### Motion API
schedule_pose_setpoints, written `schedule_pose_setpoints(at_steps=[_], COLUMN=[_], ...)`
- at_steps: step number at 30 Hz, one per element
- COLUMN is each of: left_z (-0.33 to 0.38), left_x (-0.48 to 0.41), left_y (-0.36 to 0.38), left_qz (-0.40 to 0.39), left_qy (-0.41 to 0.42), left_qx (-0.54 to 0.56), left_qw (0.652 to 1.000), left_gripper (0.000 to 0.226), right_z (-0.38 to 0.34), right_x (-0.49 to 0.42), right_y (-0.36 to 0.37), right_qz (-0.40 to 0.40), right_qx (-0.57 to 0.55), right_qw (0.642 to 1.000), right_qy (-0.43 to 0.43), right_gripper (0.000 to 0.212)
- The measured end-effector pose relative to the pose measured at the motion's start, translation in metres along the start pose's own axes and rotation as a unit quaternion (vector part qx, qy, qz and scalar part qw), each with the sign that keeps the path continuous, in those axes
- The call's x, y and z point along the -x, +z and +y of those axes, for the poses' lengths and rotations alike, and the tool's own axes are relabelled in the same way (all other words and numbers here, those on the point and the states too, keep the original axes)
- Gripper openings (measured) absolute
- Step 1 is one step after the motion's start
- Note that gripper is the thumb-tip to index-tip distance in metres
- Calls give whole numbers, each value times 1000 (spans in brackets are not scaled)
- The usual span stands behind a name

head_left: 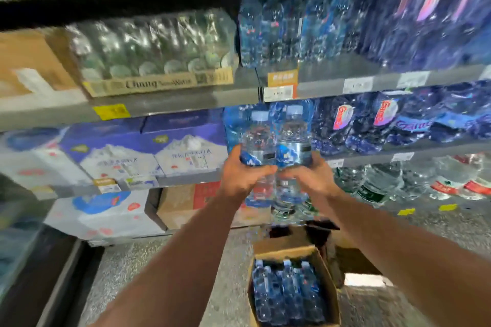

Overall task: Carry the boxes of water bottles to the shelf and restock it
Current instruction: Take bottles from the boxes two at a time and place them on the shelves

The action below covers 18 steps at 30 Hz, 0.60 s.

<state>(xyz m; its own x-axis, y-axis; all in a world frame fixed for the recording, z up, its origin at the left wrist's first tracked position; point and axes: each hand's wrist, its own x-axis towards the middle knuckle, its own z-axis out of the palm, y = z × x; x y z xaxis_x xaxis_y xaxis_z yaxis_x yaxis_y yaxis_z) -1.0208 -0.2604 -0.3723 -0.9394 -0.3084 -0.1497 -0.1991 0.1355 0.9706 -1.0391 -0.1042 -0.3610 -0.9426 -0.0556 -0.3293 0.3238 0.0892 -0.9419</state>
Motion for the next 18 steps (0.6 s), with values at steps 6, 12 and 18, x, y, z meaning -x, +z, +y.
schedule_pose_setpoints(at_steps=[6, 12, 18], left_z=[135, 227, 295], left_x=[12, 29, 40], left_y=[-21, -21, 0], left_qz=[48, 8, -2], left_qy=[112, 169, 227], left_qx=[-49, 39, 76], left_qw=[991, 985, 971], left_gripper=[70, 65, 51], right_z=[-123, -216, -280], right_x=[35, 75, 91], right_y=[-7, -34, -69], right_qz=[2, 13, 28], right_qx=[11, 13, 17], right_qw=[993, 980, 970], right_qy=[-119, -197, -242], right_gripper=[70, 88, 89])
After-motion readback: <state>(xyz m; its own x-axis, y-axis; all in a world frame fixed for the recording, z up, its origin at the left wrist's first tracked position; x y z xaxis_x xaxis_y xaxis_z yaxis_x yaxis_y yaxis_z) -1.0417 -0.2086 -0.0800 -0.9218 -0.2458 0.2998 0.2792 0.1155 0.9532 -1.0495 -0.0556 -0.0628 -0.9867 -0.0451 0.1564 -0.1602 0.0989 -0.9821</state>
